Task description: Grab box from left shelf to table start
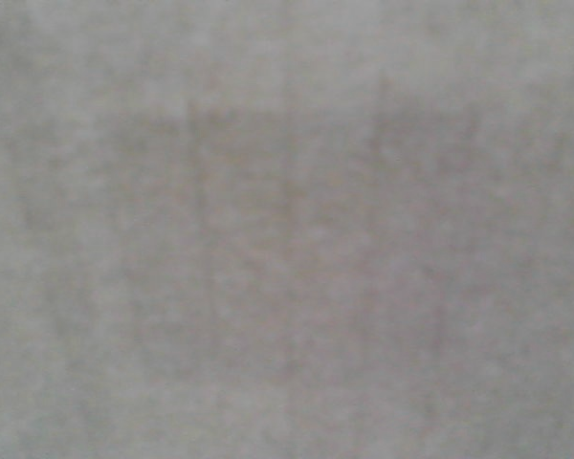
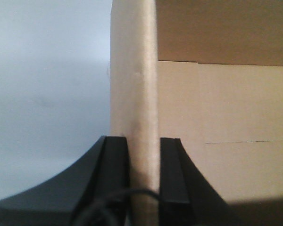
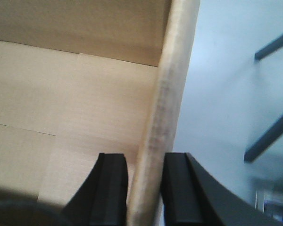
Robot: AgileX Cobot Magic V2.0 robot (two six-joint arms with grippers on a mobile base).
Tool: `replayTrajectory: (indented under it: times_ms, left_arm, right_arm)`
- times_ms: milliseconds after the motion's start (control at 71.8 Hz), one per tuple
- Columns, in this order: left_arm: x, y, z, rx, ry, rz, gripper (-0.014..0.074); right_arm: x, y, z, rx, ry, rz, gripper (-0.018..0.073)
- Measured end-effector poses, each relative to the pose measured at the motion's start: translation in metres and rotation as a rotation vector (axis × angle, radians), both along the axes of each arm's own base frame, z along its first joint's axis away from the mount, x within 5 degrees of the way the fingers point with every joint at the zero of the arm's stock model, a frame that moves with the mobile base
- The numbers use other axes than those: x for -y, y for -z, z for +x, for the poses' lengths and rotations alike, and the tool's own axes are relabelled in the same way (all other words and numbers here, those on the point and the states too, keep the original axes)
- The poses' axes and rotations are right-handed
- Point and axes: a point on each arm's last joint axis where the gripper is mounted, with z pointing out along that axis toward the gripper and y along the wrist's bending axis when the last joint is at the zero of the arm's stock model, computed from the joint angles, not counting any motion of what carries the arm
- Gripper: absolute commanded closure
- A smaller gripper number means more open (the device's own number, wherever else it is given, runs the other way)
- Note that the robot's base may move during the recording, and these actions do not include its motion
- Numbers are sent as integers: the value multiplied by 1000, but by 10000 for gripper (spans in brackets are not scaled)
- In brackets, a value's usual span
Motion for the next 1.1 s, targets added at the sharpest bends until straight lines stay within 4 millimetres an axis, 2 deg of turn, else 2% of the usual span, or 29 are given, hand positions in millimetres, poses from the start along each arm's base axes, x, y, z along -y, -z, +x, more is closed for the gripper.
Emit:
replayTrajectory:
  times_ms: [1100]
  left_arm:
    - [0, 0, 0, 0, 1, -1, 700]
  right_arm:
    - [0, 0, 0, -2, 0, 0, 492]
